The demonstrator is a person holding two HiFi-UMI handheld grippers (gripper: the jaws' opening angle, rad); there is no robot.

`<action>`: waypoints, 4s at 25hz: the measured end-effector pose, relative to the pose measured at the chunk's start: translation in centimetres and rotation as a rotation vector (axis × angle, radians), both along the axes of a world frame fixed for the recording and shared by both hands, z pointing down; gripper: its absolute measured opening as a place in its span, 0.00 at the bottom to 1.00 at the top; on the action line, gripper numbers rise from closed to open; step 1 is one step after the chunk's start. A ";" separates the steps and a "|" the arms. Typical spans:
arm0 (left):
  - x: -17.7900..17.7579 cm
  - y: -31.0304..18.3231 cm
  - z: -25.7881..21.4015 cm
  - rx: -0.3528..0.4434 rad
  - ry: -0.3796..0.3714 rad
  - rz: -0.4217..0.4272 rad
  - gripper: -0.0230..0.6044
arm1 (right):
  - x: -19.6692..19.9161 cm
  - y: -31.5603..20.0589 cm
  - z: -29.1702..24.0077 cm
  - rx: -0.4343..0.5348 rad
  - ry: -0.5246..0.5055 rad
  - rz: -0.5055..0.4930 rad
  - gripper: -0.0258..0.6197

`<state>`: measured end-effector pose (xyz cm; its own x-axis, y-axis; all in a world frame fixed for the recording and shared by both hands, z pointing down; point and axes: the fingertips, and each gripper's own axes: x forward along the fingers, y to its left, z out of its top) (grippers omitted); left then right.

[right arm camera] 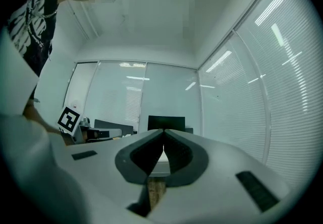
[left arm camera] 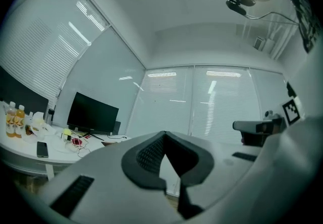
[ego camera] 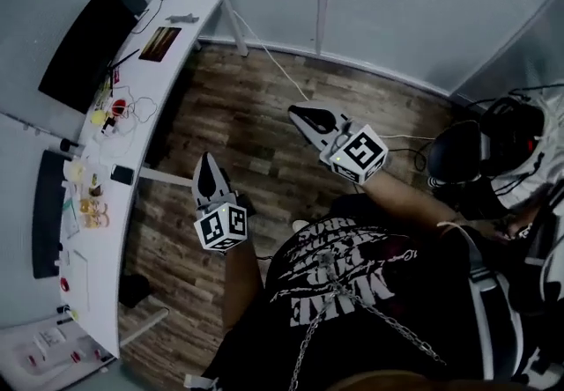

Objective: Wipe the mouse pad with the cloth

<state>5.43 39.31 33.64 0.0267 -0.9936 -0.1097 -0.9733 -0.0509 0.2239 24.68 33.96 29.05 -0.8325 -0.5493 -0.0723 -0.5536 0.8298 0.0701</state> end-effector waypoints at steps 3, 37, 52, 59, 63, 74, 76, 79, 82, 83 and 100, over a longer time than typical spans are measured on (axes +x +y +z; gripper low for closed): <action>1.6 -0.8 0.1 -0.003 0.031 0.015 0.04 | 1.6 0.8 0.2 0.001 0.025 0.001 0.04; -3.1 -16.7 5.0 -0.138 -0.006 -0.126 0.05 | -1.7 -19.6 8.0 -0.161 0.010 -0.117 0.04; -3.0 -29.3 3.4 -0.132 -0.004 -0.188 0.04 | -0.5 -33.9 4.6 -0.125 -0.030 -0.157 0.04; -2.0 -31.2 1.1 -0.108 -0.021 -0.222 0.05 | 0.0 -37.4 3.5 -0.136 -0.061 -0.196 0.04; -1.8 -31.9 1.1 -0.112 -0.033 -0.226 0.05 | -0.7 -38.1 2.5 -0.139 -0.066 -0.207 0.04; -3.1 -32.9 3.3 -0.137 -0.045 -0.230 0.05 | -3.2 -39.4 4.7 -0.140 -0.034 -0.219 0.04; -3.6 -33.3 3.9 -0.147 -0.043 -0.231 0.05 | -3.6 -39.9 5.3 -0.150 -0.022 -0.217 0.04; -4.9 -34.0 4.4 -0.153 -0.024 -0.238 0.05 | -4.7 -40.9 5.6 -0.167 -0.008 -0.217 0.04; -6.6 -34.7 5.5 -0.170 -0.007 -0.242 0.05 | -6.4 -42.1 6.3 -0.178 0.004 -0.221 0.04; -7.2 -35.1 5.9 -0.179 -0.004 -0.242 0.05 | -7.2 -42.5 6.4 -0.182 0.009 -0.220 0.04; -20.9 -44.2 6.0 -0.162 0.031 -0.247 0.05 | -20.8 -51.1 7.3 -0.175 0.084 -0.240 0.04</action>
<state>-15.44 -4.92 39.65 -0.2191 -0.9742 0.0537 -0.9444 0.2256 0.2391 3.86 -17.11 36.31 -0.9389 -0.3347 0.0804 -0.3390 0.9395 -0.0481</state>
